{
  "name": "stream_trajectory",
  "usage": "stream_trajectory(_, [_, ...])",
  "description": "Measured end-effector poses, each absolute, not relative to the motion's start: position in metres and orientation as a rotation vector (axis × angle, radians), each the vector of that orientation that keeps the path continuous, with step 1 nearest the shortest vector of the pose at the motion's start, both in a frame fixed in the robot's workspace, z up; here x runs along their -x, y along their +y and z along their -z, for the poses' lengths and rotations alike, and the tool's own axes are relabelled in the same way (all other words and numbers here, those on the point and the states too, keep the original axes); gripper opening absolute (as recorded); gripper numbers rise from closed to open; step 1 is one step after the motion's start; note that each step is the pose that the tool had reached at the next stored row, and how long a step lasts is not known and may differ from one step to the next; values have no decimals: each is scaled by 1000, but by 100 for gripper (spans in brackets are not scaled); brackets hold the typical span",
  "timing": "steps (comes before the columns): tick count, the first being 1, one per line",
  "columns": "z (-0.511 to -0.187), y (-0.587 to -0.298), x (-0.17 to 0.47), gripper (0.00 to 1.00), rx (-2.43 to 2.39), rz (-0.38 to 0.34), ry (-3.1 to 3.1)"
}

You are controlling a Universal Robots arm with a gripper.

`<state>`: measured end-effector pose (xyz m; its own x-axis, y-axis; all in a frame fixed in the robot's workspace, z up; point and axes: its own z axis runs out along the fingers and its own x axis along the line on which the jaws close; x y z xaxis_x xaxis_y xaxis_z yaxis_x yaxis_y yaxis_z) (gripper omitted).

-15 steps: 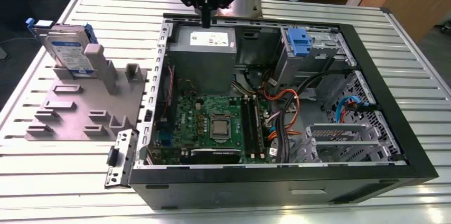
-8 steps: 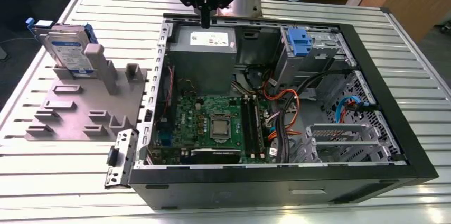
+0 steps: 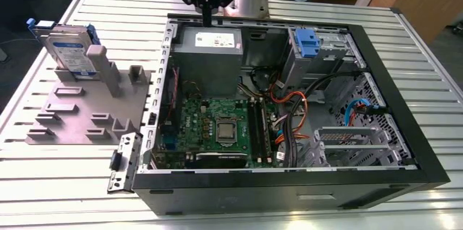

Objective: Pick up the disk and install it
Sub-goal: 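Reach for the disk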

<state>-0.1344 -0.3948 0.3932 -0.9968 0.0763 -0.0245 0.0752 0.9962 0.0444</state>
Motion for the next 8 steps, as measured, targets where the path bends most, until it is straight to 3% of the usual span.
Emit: stream_trajectory(8, [-393,-395,138,11,-118,-68,3113])
